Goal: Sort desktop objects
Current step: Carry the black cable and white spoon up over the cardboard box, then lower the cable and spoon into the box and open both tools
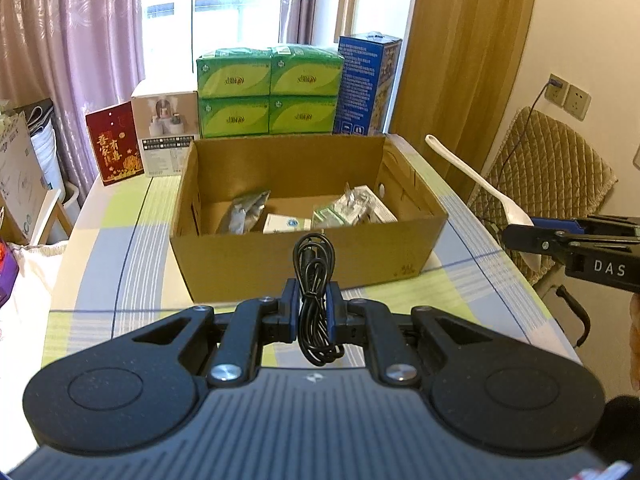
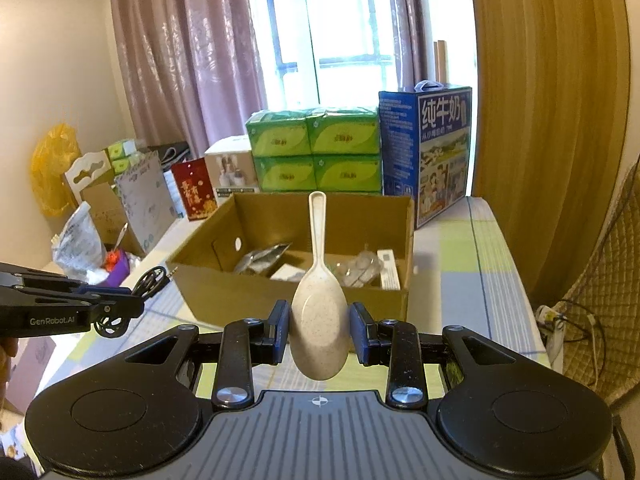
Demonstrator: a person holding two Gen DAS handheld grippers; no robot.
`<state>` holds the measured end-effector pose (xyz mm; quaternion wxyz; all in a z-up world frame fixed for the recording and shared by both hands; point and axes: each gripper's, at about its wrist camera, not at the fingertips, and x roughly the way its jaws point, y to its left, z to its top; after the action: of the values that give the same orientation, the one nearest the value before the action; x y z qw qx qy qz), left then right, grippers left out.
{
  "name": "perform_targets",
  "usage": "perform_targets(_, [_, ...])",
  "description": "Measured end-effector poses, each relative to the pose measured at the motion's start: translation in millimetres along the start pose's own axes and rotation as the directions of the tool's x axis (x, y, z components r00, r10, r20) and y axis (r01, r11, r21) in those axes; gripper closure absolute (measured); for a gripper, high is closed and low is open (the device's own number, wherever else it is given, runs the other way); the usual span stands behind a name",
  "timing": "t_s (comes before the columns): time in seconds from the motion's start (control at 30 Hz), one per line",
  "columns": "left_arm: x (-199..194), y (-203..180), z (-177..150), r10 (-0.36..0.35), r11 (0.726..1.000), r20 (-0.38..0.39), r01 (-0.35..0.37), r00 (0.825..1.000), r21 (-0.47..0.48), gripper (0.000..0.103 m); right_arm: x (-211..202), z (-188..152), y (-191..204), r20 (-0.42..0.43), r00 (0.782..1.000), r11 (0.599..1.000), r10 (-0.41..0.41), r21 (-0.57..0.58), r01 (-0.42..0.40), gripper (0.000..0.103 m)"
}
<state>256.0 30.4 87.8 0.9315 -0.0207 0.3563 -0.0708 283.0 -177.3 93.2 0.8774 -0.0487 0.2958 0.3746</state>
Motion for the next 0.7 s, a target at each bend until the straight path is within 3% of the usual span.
perform_targets(0.7, [63, 26, 68, -0.005, 1.000, -0.057, 0.006, 0.998, 0.015, 0.093, 75, 57, -23, -0.081, 0.996, 1.000, 0.027, -0.013, -0.028, 0.073])
